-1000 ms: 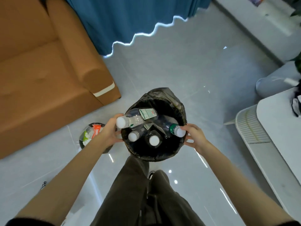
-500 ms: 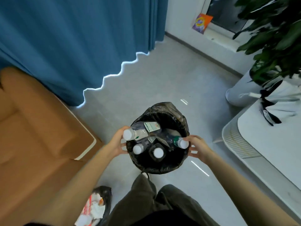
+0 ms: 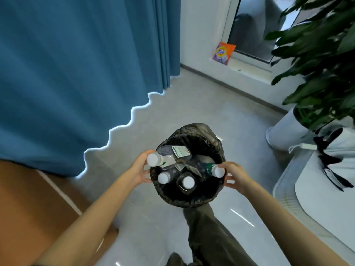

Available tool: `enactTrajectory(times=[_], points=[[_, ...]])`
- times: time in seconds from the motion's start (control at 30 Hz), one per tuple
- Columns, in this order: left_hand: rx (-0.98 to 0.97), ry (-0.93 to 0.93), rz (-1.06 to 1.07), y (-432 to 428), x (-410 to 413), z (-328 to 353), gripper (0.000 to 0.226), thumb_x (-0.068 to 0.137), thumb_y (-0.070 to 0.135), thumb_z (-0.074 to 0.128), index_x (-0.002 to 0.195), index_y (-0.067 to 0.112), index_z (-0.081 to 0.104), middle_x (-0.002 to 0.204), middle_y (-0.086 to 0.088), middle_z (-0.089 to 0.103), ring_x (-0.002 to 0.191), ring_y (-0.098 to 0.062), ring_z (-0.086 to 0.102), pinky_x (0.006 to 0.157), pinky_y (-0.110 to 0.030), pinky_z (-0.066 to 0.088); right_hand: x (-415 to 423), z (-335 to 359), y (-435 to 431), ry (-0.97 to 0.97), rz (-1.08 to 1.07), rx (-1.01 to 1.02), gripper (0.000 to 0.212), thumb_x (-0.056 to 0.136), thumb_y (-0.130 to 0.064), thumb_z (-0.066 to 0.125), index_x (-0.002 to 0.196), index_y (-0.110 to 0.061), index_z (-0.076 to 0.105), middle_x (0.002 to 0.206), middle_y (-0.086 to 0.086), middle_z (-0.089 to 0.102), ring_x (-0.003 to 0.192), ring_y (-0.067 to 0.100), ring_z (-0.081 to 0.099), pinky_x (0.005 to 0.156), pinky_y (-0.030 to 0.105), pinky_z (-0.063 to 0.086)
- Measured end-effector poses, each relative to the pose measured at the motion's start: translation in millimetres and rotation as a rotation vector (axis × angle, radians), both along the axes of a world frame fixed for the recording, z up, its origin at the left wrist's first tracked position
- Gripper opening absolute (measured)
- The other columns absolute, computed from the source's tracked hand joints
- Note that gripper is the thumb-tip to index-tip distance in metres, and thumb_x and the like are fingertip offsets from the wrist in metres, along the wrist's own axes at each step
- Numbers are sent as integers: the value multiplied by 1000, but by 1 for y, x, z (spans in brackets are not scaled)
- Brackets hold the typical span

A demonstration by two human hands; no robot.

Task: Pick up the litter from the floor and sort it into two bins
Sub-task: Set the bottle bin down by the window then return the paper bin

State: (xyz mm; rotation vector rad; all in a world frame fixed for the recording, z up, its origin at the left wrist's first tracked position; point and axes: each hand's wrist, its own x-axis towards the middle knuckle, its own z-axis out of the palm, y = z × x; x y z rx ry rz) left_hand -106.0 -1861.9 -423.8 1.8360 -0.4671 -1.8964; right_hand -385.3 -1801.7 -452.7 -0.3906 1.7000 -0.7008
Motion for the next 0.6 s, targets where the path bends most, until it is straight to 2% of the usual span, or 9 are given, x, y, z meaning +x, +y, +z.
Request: enactTrajectory(times=[0.1, 0.17, 0.2, 0.33, 0.47, 0.6], points=[[10, -25, 10, -64, -9, -1, 7, 82, 31, 55, 81, 24, 56, 89, 1, 54, 79, -18, 50, 75, -36, 43, -6, -3, -66, -16, 12, -5, 40, 87, -18, 59, 125, -9, 49, 114, 12, 51, 98, 26, 50, 71, 35, 46], [24, -22, 29, -126, -17, 2, 13, 82, 32, 55, 91, 23, 56, 97, -1, 54, 84, -20, 51, 75, -37, 44, -16, -1, -134, -14, 43, 6, 40, 88, -18, 58, 125, -10, 48, 115, 11, 50, 98, 26, 50, 74, 36, 46], [19, -22, 47, -128, -17, 3, 16, 82, 33, 56, 95, 23, 56, 100, -1, 54, 86, -21, 51, 74, -37, 44, -15, 1, -139, -13, 43, 3, 40, 88, -19, 58, 125, -10, 47, 115, 11, 50, 98, 25, 50, 74, 36, 46], [-11, -11, 71, -214, -20, 11, 9, 83, 31, 55, 88, 24, 57, 98, 3, 53, 88, -22, 52, 75, -38, 46, -19, 13, -233, -6, 52, -8, 38, 86, -19, 59, 122, -10, 50, 112, 9, 50, 91, 23, 49, 63, 29, 44], [-28, -10, 70, -308, -20, 18, 7, 84, 30, 55, 86, 24, 57, 96, 1, 53, 91, -22, 52, 82, -42, 45, -19, 22, -329, 11, 59, -20, 34, 86, -18, 58, 119, -10, 52, 109, 9, 51, 90, 24, 49, 65, 29, 45], [-20, -8, 49, -402, -17, 7, 8, 84, 31, 55, 88, 24, 57, 98, 0, 54, 91, -22, 52, 79, -40, 46, -13, 17, -415, 23, 33, -6, 31, 87, -17, 57, 117, -11, 52, 107, 7, 51, 94, 24, 49, 69, 32, 44]])
